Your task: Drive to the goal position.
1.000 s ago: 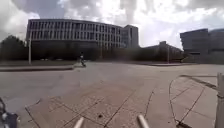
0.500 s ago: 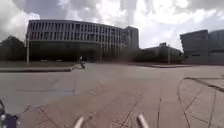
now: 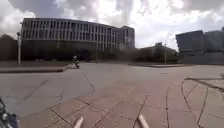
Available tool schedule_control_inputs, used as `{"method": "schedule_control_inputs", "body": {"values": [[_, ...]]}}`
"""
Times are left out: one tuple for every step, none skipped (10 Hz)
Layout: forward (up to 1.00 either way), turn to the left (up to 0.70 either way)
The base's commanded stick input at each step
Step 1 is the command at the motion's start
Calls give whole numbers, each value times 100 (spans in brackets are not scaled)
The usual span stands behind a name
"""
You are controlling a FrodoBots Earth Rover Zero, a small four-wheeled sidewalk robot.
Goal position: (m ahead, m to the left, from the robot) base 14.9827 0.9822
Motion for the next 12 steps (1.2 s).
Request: {"method": "schedule_control_inputs", "body": {"values": [[69, 0], [69, -2], [69, -21], [69, -26], [69, -8], [69, 0], [69, 0], [69, 0], [69, 0], [69, 0], [69, 0], [69, 0]]}}
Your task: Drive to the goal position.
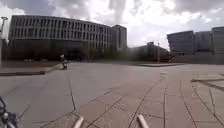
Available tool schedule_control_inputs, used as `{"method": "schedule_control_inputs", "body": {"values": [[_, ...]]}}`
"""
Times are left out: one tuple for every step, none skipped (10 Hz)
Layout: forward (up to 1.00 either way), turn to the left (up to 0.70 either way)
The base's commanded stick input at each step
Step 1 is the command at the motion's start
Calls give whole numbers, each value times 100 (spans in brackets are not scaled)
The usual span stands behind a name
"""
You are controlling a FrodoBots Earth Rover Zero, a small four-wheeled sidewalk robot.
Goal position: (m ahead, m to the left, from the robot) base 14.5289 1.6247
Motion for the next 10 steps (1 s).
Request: {"method": "schedule_control_inputs", "body": {"values": [[69, 0], [69, 0], [69, 0], [69, 0], [69, 0], [69, 0], [69, 0], [69, 0], [69, 0], [69, 0]]}}
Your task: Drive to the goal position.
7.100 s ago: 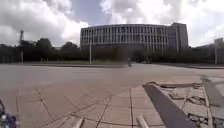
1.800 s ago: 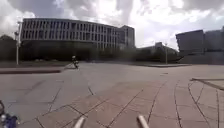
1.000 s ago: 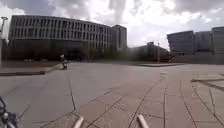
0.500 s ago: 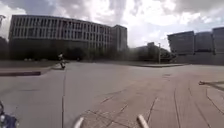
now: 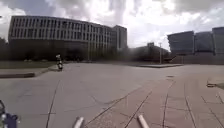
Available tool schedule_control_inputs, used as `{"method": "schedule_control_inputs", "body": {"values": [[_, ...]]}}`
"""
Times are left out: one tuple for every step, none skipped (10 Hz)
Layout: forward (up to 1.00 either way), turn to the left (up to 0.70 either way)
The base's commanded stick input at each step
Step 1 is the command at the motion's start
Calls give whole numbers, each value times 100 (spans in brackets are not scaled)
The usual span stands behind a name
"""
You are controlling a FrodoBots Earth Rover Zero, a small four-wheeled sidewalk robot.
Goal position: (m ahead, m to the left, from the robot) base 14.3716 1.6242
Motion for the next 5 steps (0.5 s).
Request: {"method": "schedule_control_inputs", "body": {"values": [[69, 0], [69, 0], [69, 0], [69, 0], [69, 0]]}}
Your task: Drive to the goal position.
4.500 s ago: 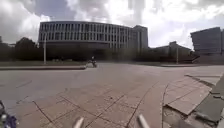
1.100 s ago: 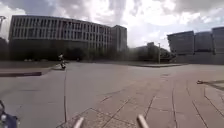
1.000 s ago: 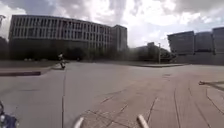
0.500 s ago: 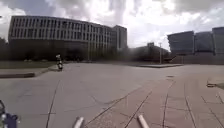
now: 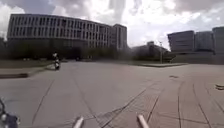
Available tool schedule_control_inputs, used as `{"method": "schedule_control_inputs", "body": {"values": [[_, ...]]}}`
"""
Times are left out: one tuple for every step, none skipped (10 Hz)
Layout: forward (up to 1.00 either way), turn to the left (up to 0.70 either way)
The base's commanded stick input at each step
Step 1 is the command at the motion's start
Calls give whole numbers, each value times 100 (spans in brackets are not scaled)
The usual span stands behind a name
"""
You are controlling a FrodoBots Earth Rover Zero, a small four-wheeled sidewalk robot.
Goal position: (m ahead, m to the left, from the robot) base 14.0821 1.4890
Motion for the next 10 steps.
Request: {"method": "schedule_control_inputs", "body": {"values": [[69, 0], [69, 0], [69, 0], [69, 0], [69, 0], [69, 0], [69, 0], [69, 0], [69, 0], [69, 0]]}}
